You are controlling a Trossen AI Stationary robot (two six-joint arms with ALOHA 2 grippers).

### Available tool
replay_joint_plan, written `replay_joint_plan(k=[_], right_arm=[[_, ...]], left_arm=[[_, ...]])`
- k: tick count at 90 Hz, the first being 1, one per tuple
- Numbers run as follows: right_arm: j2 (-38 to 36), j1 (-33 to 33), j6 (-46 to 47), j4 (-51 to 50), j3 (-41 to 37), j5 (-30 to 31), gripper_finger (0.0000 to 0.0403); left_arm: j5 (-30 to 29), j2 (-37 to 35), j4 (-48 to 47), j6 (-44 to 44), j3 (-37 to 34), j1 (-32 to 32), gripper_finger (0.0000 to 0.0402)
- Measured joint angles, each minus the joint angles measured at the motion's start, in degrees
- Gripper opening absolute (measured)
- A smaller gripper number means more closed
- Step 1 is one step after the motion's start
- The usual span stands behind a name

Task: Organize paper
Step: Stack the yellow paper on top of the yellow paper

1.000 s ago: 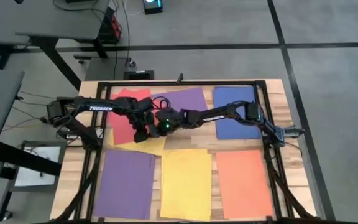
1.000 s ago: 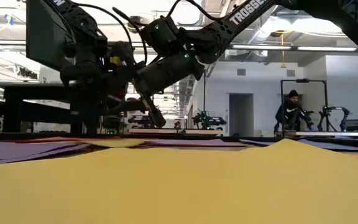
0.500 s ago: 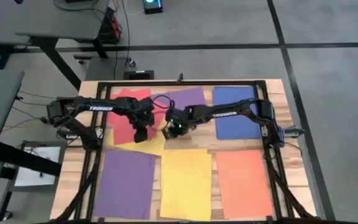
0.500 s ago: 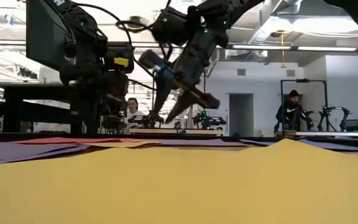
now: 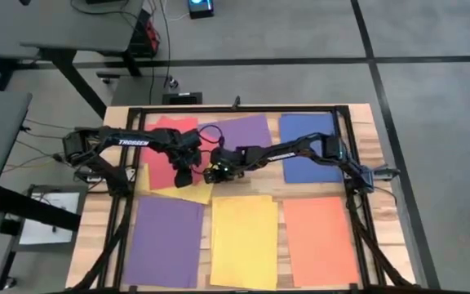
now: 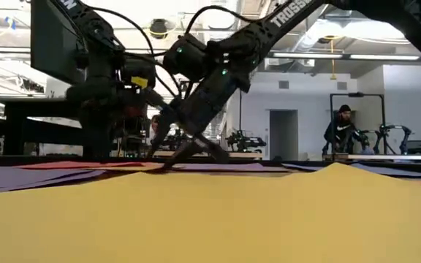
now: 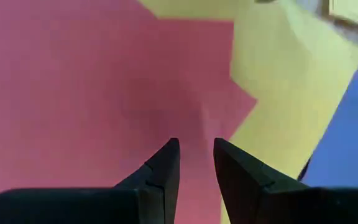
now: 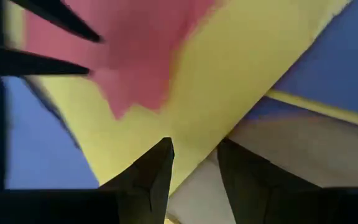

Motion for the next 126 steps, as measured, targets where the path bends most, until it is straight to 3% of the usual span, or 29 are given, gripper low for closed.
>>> replay_joint_plan(k=[37,66,94,103,116,126], right_arm=[[0.59,-0.48,-1.37,9.44,-0.11,-1.36,0.0123],[0.83,-0.43,0.86,3.58,-0.04,-1.21,0.0123],[2.25,-0.26,-1.04,10.15,-0.02,-1.35,0.012],[2.25,-0.26,-1.54,8.64,-0.02,-1.36,0.0097],[2.19,-0.28,-2.66,6.7,0.02,-1.8,0.0016],[0.17,-0.26,-4.42,4.03,-0.16,-3.32,0.0004]], left_arm=[[0.26,0.34,2.04,0.46,-2.15,0.0,0.0082],[1.38,0.4,2.42,-0.86,-2.19,0.0,0.0082],[1.68,0.4,2.45,-1.35,-2.22,0.0,0.0082],[1.69,0.4,2.45,-1.42,-2.22,0.0,0.0082],[1.66,0.17,1.52,-1.53,-1.98,0.0,0.0082],[1.14,-0.93,-3.41,-1.51,0.44,0.09,0.0082]])
